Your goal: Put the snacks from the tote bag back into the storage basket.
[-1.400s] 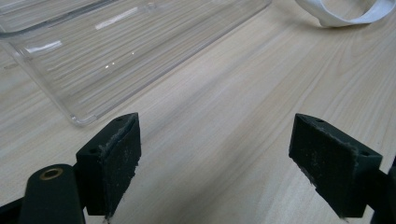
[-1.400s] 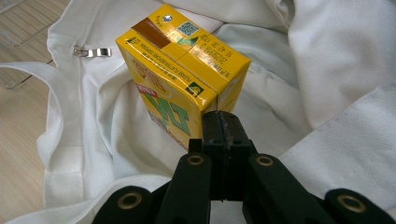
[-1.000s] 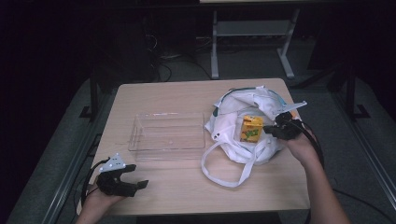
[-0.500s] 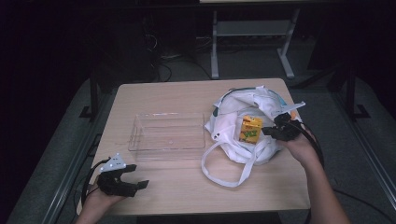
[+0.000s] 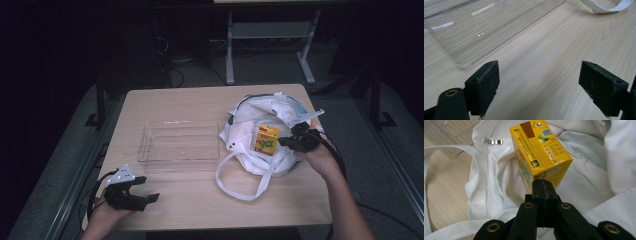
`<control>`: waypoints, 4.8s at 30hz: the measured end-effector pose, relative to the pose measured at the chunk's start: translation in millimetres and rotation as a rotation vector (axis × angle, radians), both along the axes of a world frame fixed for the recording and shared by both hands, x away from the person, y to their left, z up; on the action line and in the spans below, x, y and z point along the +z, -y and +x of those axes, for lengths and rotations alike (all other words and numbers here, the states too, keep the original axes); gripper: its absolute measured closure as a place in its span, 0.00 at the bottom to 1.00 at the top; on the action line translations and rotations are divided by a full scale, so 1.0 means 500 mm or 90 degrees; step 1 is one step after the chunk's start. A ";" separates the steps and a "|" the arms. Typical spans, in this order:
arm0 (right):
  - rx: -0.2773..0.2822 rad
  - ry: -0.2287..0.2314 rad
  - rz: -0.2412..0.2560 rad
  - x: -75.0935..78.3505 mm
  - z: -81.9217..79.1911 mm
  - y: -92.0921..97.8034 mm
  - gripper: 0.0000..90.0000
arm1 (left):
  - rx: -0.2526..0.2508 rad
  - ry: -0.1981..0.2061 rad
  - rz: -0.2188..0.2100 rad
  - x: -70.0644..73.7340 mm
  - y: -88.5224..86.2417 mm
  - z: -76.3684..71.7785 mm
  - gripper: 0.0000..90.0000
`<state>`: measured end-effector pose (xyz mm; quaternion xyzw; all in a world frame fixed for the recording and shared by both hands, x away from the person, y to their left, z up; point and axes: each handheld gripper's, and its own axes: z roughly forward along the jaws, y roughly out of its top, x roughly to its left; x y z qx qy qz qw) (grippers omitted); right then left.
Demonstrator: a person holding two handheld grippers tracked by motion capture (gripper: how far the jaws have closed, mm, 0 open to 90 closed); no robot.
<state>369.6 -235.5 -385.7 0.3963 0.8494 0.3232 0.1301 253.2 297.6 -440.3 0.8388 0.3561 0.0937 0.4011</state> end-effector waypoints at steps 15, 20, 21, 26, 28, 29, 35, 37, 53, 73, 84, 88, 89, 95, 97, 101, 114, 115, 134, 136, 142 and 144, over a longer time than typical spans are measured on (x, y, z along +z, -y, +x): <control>0.026 -0.004 -0.005 0.004 -0.008 -0.011 1.00 | -0.001 -0.001 0.000 0.000 0.000 0.000 0.18; 0.039 -0.004 -0.009 0.004 -0.011 -0.019 1.00 | -0.002 -0.001 -0.001 0.000 0.000 0.000 0.18; 0.039 -0.004 -0.009 0.004 -0.011 -0.019 1.00 | -0.002 -0.001 -0.001 0.000 0.000 0.000 0.18; 0.027 -0.002 -0.015 0.008 -0.010 -0.006 1.00 | 0.001 -0.002 -0.003 0.000 -0.001 -0.001 0.18; 0.018 0.004 -0.012 0.013 -0.006 0.002 1.00 | 0.003 -0.005 -0.003 0.000 0.000 -0.001 0.18; 0.011 0.005 -0.009 0.014 -0.004 0.006 1.00 | 0.003 -0.005 -0.003 0.000 0.000 -0.001 0.18; -0.009 0.020 -0.013 0.012 0.019 0.021 1.00 | -0.001 -0.004 0.001 -0.002 0.002 0.001 0.18; -0.012 0.018 -0.015 0.006 0.034 0.021 1.00 | -0.001 -0.005 0.001 -0.002 0.003 0.001 0.18; 0.000 -0.001 -0.022 -0.014 0.035 0.015 1.00 | -0.003 -0.006 0.003 -0.003 0.003 0.001 0.18; 0.030 0.011 -0.043 -0.023 0.048 -0.005 1.00 | -0.004 -0.006 0.003 -0.004 0.003 0.001 0.18; 0.022 0.002 -0.056 -0.027 0.046 0.002 1.00 | -0.007 -0.012 0.006 -0.005 0.004 0.001 0.18; 0.030 -0.005 -0.066 -0.031 0.043 0.004 1.00 | -0.006 -0.012 0.005 -0.005 0.004 0.002 0.18; 0.031 -0.003 -0.068 -0.032 0.042 0.005 1.00 | -0.006 -0.012 0.005 -0.005 0.004 0.001 0.18; 0.014 -0.004 -0.058 -0.019 0.036 0.017 1.00 | -0.005 -0.007 0.004 -0.005 0.002 0.001 0.18; 0.014 0.000 -0.062 -0.016 0.036 0.019 1.00 | -0.005 -0.007 0.004 -0.005 0.002 0.001 0.18; 0.017 -0.003 -0.060 0.009 0.022 0.029 0.92 | -0.002 -0.010 0.003 -0.004 0.002 0.001 0.18; 0.051 -0.025 -0.056 0.072 0.019 0.020 0.66 | -0.004 -0.008 0.002 -0.003 0.003 0.001 0.18; 0.057 -0.032 -0.061 0.077 0.023 0.013 0.62 | -0.005 -0.008 0.002 -0.003 0.003 0.001 0.18; 0.088 -0.081 -0.127 0.089 0.084 -0.087 0.43 | -0.011 -0.009 0.000 -0.002 0.005 0.001 0.18; 0.091 -0.092 -0.134 0.084 0.092 -0.096 0.42 | -0.011 -0.010 -0.002 -0.003 0.006 0.000 0.18; 0.092 -0.115 -0.153 0.068 0.107 -0.115 0.40 | -0.013 -0.010 -0.003 -0.003 0.007 0.000 0.18; 0.090 -0.119 -0.161 0.061 0.112 -0.118 0.40 | -0.014 -0.011 -0.003 -0.003 0.008 0.000 0.18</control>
